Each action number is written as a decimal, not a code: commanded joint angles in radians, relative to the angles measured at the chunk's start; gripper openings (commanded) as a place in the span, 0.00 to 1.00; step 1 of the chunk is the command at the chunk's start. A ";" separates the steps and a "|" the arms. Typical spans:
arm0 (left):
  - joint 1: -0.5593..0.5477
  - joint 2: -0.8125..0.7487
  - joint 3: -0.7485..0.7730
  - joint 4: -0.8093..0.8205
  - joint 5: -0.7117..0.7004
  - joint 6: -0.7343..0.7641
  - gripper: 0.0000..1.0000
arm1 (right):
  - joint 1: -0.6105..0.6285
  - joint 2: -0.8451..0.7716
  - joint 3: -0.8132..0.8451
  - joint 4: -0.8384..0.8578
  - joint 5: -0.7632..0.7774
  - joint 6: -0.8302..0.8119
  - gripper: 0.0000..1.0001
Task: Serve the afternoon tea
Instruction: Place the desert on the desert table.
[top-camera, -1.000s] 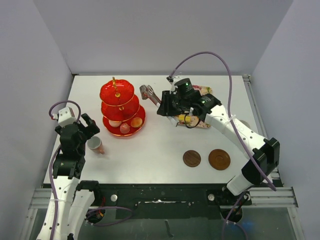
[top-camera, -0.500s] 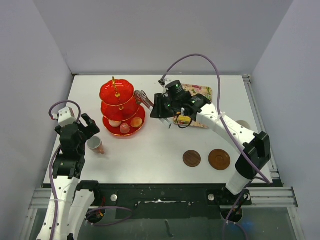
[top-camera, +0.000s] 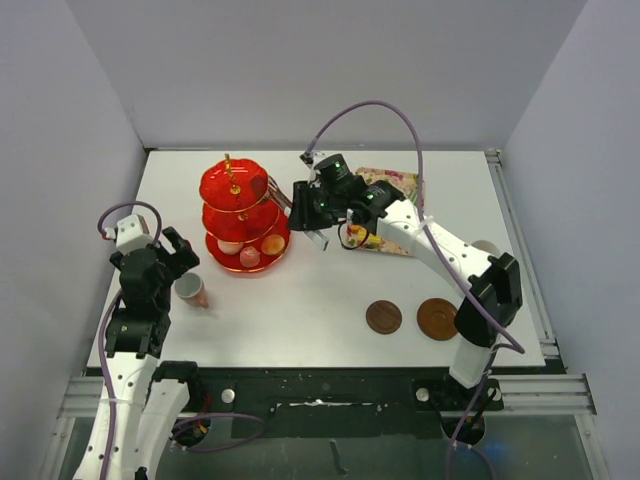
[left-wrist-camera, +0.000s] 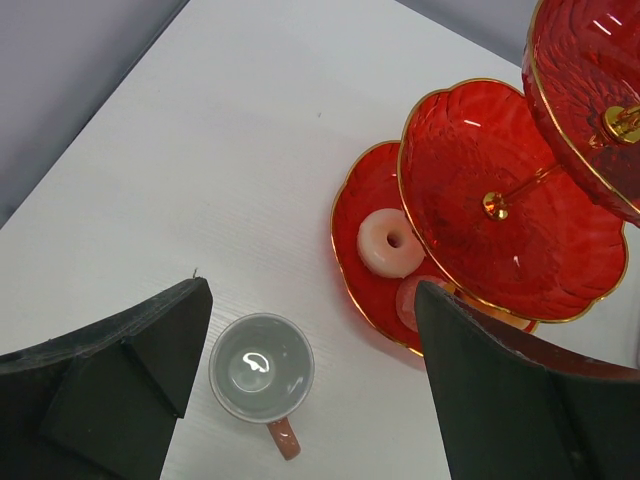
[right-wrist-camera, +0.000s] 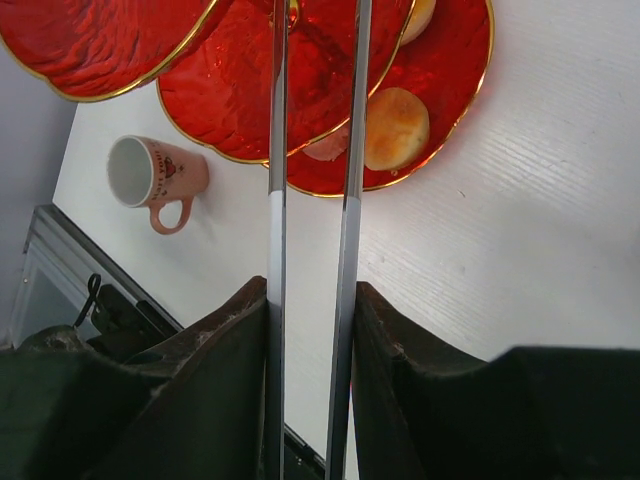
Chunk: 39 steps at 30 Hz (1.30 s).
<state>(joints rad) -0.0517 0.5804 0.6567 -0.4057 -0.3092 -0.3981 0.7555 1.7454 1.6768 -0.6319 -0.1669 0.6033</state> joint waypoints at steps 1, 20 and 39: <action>-0.002 -0.006 0.007 0.067 -0.003 0.018 0.81 | 0.009 0.054 0.091 0.045 0.002 -0.031 0.20; 0.000 -0.007 0.006 0.074 0.001 0.020 0.82 | 0.012 0.183 0.248 -0.046 -0.001 -0.079 0.32; 0.000 -0.006 0.004 0.074 0.005 0.019 0.82 | 0.014 0.147 0.241 -0.035 -0.041 -0.078 0.34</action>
<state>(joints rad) -0.0517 0.5808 0.6525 -0.3985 -0.3088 -0.3950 0.7609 1.9583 1.8851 -0.7162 -0.1757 0.5320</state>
